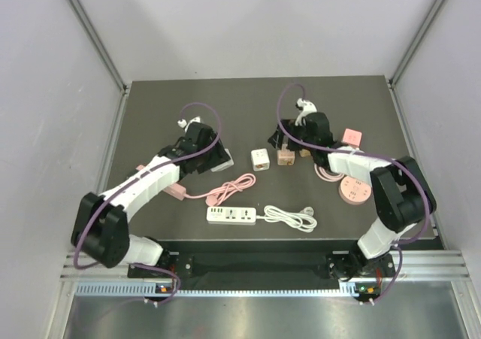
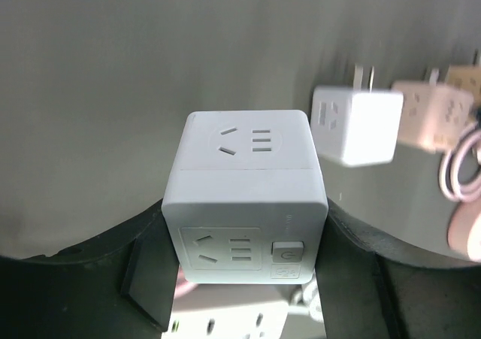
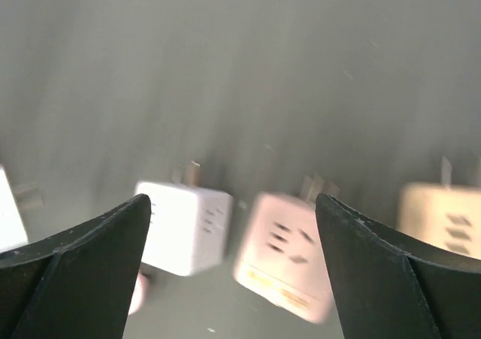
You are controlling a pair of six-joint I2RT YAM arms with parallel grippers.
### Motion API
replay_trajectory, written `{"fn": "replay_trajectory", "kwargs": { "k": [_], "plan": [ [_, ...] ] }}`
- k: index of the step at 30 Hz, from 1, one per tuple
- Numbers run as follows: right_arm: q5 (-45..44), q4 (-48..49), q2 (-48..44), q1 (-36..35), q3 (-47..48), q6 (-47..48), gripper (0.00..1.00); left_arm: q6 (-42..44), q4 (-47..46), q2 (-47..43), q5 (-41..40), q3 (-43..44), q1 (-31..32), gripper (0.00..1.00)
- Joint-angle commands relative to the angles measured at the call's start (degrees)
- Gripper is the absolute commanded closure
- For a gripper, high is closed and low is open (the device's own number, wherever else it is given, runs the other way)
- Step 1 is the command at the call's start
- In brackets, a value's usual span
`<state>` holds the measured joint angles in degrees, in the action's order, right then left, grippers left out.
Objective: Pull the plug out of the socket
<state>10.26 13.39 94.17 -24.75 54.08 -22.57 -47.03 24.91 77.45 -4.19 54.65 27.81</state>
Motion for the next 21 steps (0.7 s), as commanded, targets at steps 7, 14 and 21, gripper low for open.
{"fn": "replay_trajectory", "kwargs": {
  "k": [7,14,21],
  "plan": [
    [-0.51,16.84,-8.21,4.45,-8.9,-2.13,0.1,5.79,-20.49,14.82,-16.43,9.07,5.13,1.0],
    [1.25,18.95,-8.56,4.71,-10.14,-3.09,0.11,9.23,-37.82,19.22,-24.46,0.99,7.69,1.0],
    [2.66,20.71,-7.86,4.71,-10.49,-4.32,0.11,15.64,-42.91,23.97,-27.89,-1.03,10.33,1.0]
  ]
}}
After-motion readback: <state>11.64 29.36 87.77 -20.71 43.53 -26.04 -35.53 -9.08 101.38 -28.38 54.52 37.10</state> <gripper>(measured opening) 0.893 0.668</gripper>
